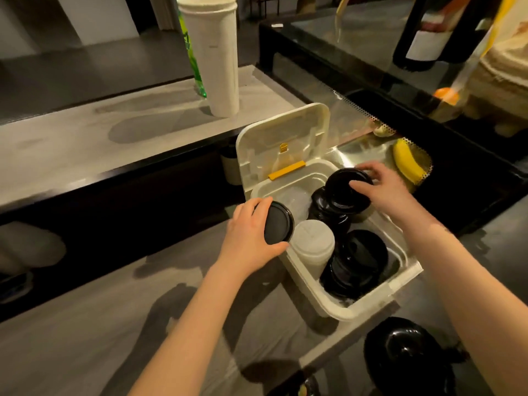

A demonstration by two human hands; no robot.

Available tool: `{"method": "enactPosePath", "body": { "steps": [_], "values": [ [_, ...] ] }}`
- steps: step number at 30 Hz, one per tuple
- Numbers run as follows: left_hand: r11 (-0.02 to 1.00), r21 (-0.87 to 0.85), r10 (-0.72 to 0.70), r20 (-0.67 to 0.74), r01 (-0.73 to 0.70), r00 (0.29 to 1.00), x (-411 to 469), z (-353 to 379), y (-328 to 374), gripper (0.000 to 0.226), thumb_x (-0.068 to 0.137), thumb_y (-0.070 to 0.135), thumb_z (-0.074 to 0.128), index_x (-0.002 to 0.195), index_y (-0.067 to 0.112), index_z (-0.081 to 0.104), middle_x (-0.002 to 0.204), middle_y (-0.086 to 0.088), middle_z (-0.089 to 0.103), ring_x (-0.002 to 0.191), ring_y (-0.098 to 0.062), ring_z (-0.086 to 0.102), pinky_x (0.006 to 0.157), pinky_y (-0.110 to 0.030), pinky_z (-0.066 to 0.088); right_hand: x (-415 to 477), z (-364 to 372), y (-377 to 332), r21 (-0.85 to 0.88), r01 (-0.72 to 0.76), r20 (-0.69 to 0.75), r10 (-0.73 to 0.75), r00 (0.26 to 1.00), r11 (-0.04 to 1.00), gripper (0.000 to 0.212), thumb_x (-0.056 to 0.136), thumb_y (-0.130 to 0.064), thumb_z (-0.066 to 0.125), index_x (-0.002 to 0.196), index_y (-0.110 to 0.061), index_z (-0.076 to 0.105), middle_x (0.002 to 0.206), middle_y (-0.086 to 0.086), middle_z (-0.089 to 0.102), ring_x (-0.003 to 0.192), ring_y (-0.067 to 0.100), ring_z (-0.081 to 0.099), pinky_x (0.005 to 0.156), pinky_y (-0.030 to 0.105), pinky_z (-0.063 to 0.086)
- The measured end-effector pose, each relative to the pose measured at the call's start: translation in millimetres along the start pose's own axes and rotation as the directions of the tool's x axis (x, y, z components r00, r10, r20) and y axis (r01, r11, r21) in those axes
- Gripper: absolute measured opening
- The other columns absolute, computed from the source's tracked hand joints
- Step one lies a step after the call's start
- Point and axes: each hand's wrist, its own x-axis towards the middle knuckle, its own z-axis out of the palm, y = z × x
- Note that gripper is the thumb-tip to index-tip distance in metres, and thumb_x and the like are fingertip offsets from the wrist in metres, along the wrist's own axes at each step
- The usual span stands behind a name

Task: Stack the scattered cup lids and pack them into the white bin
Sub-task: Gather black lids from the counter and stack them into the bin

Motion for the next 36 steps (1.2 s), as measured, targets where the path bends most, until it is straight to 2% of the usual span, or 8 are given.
{"method": "enactPosePath", "body": {
  "steps": [8,16,19,23,27,31,33,36],
  "values": [
    [0.993,0.007,-0.117,-0.053,0.117,0.992,9,12,19,0.090,0.071,0.047,0.074,0.145,0.022,0.027,0.146,0.003,0.030,0.134,-0.017,0.025,0.112,-0.037,0.027,66,16,9,-0.287,0.087,0.296,0.002,0.955,0.954,0.034,0.089,-0.026,0.061,0.121,-0.013,0.061,0.114,0.008,0.064,0.107,0.025,0.060,0.093,0.036,0.048],
    [0.985,0.013,-0.172,-0.063,0.174,0.983,10,15,26,0.090,0.073,0.045,0.073,0.146,0.022,0.025,0.147,0.003,0.028,0.136,-0.016,0.022,0.113,-0.037,0.026,50,31,23,-0.636,0.383,0.300,-0.243,0.923,0.670,0.037,0.093,-0.015,0.053,0.131,-0.013,0.053,0.129,0.010,0.054,0.117,0.028,0.051,0.093,0.034,0.042],
    [0.983,0.011,-0.182,-0.071,0.184,0.981,11,15,26,0.091,0.073,0.045,0.074,0.146,0.022,0.025,0.147,0.003,0.028,0.136,-0.016,0.023,0.112,-0.036,0.025,44,26,23,-0.527,0.455,0.324,-0.325,0.888,0.718,0.043,0.094,-0.022,0.054,0.136,-0.016,0.048,0.135,0.007,0.051,0.124,0.024,0.047,0.099,0.031,0.037],
    [0.980,0.009,-0.200,-0.063,0.201,0.978,11,14,25,0.092,0.073,0.045,0.074,0.147,0.022,0.024,0.148,0.004,0.028,0.137,-0.015,0.022,0.112,-0.033,0.024,39,19,23,-0.466,0.593,0.602,-0.256,0.756,0.656,0.058,0.091,-0.031,0.059,0.144,-0.021,0.038,0.149,-0.001,0.037,0.137,0.016,0.032,0.109,0.027,0.025],
    [0.977,-0.035,-0.213,-0.038,0.212,0.976,10,13,27,0.096,0.073,0.045,0.075,0.148,0.021,0.021,0.150,0.005,0.026,0.138,-0.014,0.022,0.112,-0.031,0.023,37,15,28,-0.552,0.544,0.536,-0.231,0.812,0.632,0.050,0.088,-0.035,0.060,0.134,-0.020,0.047,0.137,-0.002,0.047,0.128,0.017,0.038,0.102,0.033,0.036],
    [0.979,-0.066,-0.196,-0.021,0.194,0.980,15,13,34,0.105,0.070,0.047,0.077,0.149,0.023,0.012,0.151,0.003,0.026,0.138,-0.015,0.024,0.112,-0.033,0.026,26,15,20,-0.506,0.562,0.461,-0.346,0.817,0.654,0.048,0.090,-0.037,0.058,0.134,-0.019,0.048,0.137,-0.003,0.047,0.129,0.017,0.037,0.102,0.028,0.031],
    [0.984,-0.082,-0.163,-0.046,0.159,0.986,20,10,42,0.110,0.069,0.045,0.078,0.150,0.026,0.006,0.150,0.002,0.027,0.137,-0.015,0.025,0.110,-0.033,0.027,16,15,8,-0.375,0.541,0.364,-0.417,0.833,0.753,0.043,0.090,-0.036,0.058,0.130,-0.020,0.053,0.125,-0.004,0.056,0.117,0.012,0.048,0.093,0.022,0.035],
    [0.997,-0.060,-0.052,-0.100,0.046,0.994,26,8,60,0.113,0.069,0.042,0.079,0.150,0.025,0.001,0.148,0.002,0.031,0.136,-0.016,0.025,0.107,-0.029,0.028,2,12,-8,-0.120,0.422,0.367,-0.355,0.860,0.899,0.032,0.083,-0.033,0.068,0.113,-0.027,0.062,0.088,-0.007,0.063,0.072,-0.003,0.056,0.068,0.011,0.043]
  ]
}}
